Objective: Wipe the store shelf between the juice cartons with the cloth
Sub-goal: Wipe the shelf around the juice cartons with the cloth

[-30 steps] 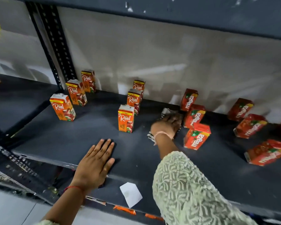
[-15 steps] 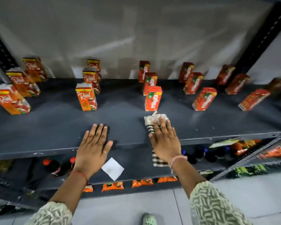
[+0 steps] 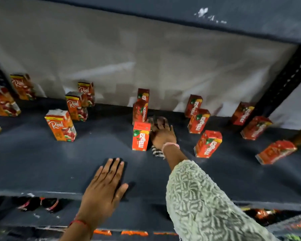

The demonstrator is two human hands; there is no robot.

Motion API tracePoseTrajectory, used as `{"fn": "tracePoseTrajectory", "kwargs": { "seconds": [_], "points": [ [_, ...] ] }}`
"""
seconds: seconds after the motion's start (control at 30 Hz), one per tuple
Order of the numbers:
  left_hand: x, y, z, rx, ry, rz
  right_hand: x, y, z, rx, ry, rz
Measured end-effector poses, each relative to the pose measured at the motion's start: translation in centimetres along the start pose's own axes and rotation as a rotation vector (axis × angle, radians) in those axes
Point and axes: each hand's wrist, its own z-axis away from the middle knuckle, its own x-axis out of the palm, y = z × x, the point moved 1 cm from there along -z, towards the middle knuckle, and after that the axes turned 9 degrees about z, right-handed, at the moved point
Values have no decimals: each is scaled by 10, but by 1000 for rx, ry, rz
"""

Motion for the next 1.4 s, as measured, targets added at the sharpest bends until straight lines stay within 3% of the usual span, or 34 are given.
{"fn": "tracePoseTrajectory", "kwargs": {
  "seconds": [0.2,0.5,0.9,1.13,1.4],
  "points": [
    [0,-1,-2,-26,-15,-53,4,25,-49,206,73,-86],
    [-1,-1,-1,-32,-35,-63,8,29,-8,358,78,-172],
    [2,2,-2,-31,-42,-65,23,5,150,187,110,-167],
    [11,26,-1,-18,-47,-36,34,63,224,233,138,-143],
    [38,105,-11,31,-168,-24,29,162,195,361,21,-122]
  ]
}}
